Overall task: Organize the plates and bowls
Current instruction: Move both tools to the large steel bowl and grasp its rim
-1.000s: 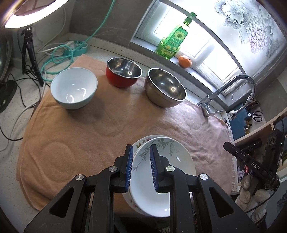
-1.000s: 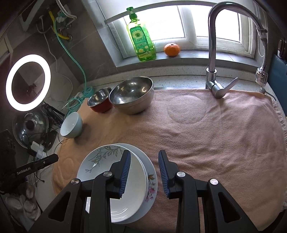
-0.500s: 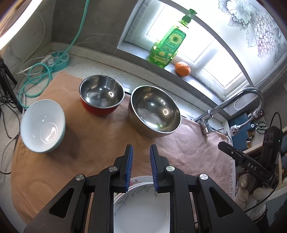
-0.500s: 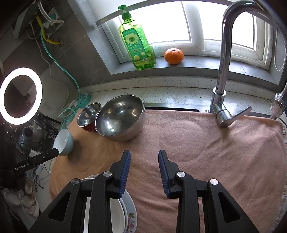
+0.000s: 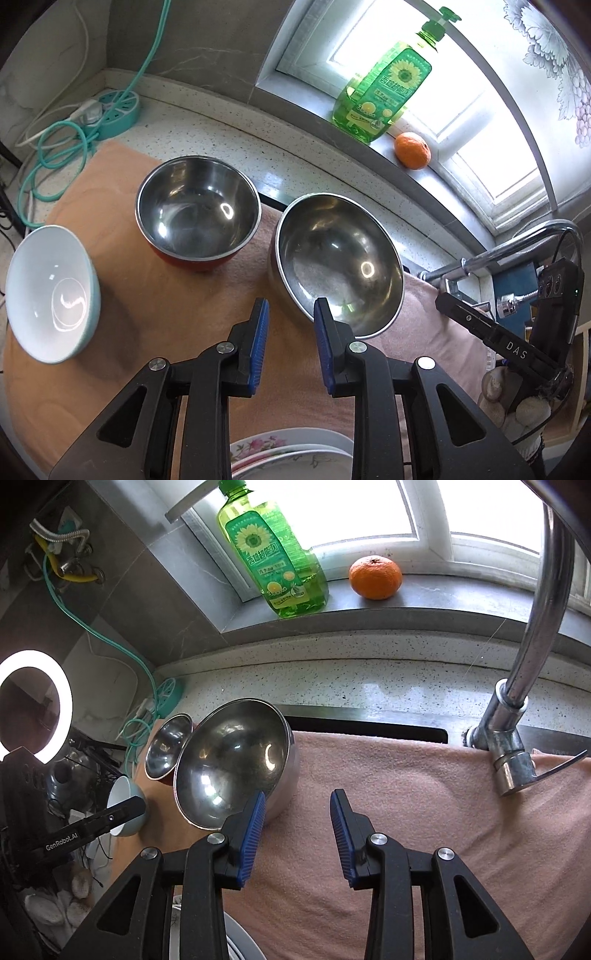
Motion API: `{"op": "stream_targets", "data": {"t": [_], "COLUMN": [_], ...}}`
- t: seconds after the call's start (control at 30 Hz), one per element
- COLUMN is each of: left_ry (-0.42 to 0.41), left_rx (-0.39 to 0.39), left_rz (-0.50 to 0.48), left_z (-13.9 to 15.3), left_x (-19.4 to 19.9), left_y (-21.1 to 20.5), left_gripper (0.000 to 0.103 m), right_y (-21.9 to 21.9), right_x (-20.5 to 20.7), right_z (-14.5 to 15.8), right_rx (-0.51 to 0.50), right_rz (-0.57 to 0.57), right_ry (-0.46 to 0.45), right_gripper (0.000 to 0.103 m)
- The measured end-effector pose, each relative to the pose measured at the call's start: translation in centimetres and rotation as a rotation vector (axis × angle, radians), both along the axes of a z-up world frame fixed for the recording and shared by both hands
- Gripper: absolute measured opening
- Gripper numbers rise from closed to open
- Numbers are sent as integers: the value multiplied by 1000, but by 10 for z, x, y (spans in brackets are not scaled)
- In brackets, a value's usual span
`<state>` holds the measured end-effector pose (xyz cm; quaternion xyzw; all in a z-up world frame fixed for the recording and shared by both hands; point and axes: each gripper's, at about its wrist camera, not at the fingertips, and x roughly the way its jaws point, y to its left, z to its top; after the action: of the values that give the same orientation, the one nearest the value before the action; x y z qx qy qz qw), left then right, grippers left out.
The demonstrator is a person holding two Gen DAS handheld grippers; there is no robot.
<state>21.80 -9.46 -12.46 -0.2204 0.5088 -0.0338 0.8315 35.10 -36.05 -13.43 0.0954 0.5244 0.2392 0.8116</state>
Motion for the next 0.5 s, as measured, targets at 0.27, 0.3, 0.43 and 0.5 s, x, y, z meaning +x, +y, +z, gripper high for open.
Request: {"op": "stream_targets", "data": {"t": [0.27, 0.3, 0.43, 0.5], "left_ry": [29, 32, 44, 48], "left_rx": [2, 2, 4, 1], "left_rz": [3, 2, -18, -30], "left_z": [-12, -13, -19, -22], "left_x": [18, 20, 28, 32], "left_y": [-1, -1, -1, -1], "left_gripper": [23, 23, 23, 23], "right_y": [17, 18, 23, 25], "right_x": [19, 21, 27, 29], "right_z": [-12, -14, -22, -26], "right_rx": [-12, -13, -37, -39], "right_rz": [15, 15, 0, -6], "right_ry": [18, 21, 32, 46], "right_gripper": [33, 33, 33, 33]}}
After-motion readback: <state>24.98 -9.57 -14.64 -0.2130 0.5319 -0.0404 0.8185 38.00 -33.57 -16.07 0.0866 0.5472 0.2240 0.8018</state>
